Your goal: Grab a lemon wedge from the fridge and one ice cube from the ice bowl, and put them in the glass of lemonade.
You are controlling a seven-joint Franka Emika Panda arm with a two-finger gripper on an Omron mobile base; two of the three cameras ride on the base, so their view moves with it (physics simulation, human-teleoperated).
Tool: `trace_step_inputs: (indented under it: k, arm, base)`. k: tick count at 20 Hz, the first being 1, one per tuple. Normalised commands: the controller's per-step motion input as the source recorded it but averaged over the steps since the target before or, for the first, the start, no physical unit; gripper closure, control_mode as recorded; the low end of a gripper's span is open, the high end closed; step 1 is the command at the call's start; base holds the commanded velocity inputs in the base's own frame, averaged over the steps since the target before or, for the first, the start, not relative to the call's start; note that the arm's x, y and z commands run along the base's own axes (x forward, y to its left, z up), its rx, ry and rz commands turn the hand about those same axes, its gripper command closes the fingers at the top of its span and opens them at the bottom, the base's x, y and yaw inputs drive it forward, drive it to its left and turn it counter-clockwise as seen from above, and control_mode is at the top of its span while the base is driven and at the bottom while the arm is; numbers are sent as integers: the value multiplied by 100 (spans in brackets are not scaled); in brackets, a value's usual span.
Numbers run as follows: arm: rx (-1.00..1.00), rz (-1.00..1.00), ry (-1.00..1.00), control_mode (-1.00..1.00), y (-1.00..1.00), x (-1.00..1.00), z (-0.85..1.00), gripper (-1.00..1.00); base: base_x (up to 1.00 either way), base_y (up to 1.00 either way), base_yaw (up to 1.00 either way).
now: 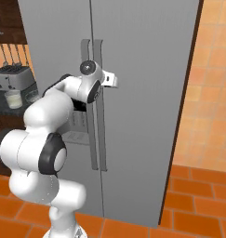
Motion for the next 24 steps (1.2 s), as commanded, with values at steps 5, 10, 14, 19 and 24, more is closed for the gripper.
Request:
trace_step_inputs:
  k: [5,10,14,19,24]
  arm:
    - [0,0,0,-100,-1,0,0,100]
    - [0,-1,0,-100,-24,-16,3,100]
    - [2,-5,0,-100,-51,-57,11,100]
    - [3,-8,0,-100,-66,-66,14,100]
    - [4,-10,1,-100,-84,-68,16,100]
  base:
    - [0,0,0]
    - [0,0,0]
    - [0,0,0]
    - [0,0,0]
    - [0,0,0]
